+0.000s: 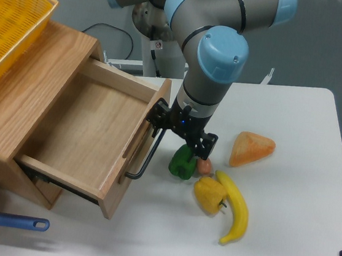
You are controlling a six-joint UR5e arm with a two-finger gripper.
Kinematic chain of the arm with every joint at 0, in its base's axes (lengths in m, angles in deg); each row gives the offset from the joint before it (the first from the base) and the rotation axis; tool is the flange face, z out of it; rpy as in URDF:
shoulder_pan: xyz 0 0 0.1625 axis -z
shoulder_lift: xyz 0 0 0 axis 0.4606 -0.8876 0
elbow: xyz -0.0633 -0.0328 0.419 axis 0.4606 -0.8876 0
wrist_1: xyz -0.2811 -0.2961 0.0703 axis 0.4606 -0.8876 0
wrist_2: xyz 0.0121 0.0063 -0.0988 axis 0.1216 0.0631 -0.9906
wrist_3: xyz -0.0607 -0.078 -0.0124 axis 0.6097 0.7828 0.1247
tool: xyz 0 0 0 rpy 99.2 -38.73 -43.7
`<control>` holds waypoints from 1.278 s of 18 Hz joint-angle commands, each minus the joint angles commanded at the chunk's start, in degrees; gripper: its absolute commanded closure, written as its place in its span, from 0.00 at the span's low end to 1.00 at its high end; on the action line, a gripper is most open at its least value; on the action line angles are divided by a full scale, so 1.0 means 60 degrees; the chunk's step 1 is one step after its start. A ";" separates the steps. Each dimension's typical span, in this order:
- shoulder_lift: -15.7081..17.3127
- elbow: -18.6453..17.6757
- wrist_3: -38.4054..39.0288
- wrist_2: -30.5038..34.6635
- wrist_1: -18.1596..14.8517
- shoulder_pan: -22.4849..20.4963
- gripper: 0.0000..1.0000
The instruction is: Slide open the top drawer
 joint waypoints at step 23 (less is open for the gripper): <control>0.0688 -0.0117 -0.2824 0.0628 -0.0718 -0.1758 0.00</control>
